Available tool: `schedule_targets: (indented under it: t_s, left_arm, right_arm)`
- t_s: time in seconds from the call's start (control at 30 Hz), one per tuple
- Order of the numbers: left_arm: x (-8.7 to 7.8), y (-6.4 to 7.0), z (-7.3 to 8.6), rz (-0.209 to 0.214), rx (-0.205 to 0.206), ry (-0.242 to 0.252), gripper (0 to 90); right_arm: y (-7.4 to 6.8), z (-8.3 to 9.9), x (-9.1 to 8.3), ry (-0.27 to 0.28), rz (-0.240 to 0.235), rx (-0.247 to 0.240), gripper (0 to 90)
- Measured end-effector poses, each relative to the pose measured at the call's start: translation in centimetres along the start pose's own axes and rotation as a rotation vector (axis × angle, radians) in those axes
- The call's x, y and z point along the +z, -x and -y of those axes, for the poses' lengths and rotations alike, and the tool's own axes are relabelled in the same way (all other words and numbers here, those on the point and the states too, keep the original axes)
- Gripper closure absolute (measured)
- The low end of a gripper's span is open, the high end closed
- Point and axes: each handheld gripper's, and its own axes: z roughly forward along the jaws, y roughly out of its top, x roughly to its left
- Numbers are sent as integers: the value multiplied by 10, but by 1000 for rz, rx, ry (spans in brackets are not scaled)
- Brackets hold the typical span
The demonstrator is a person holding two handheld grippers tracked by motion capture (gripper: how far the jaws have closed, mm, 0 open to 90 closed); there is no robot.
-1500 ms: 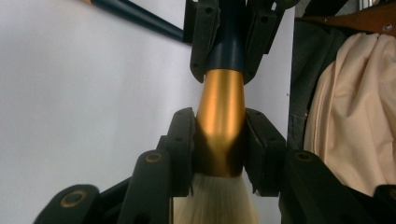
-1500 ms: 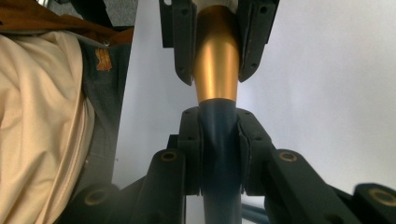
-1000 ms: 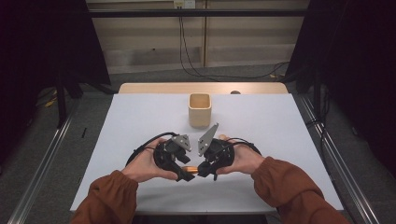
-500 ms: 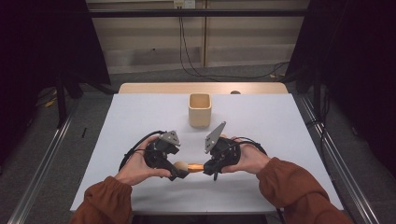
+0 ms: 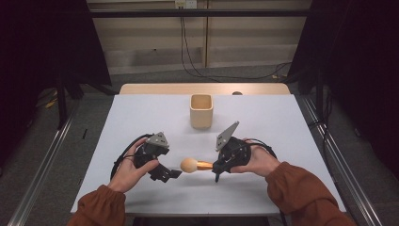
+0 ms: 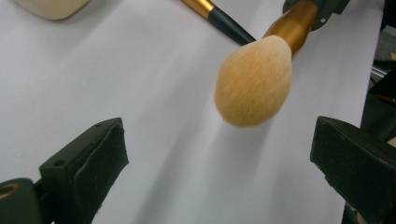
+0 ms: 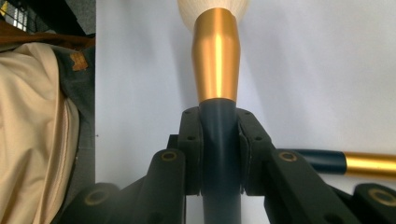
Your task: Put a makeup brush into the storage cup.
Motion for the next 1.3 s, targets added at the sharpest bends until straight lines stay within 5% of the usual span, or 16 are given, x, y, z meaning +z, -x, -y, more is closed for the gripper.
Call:
schedule_targets:
  t_s: [0.33, 0.57, 1.0, 1.3]
  left_arm:
    - [-3, 1, 21, -14, -59, 62, 39]
    - [-5, 8, 25, -16, -62, 120, 37]
    - [-6, 10, 34, -47, -85, 145, 37]
    - [-5, 11, 36, -64, -88, 157, 37]
  right_arm:
    - [2, 13, -9, 110, 15, 81, 752]
    - [5, 26, -11, 206, 56, 151, 753]
    - [5, 42, -6, 356, 61, 267, 753]
    - [3, 42, -3, 452, 69, 274, 753]
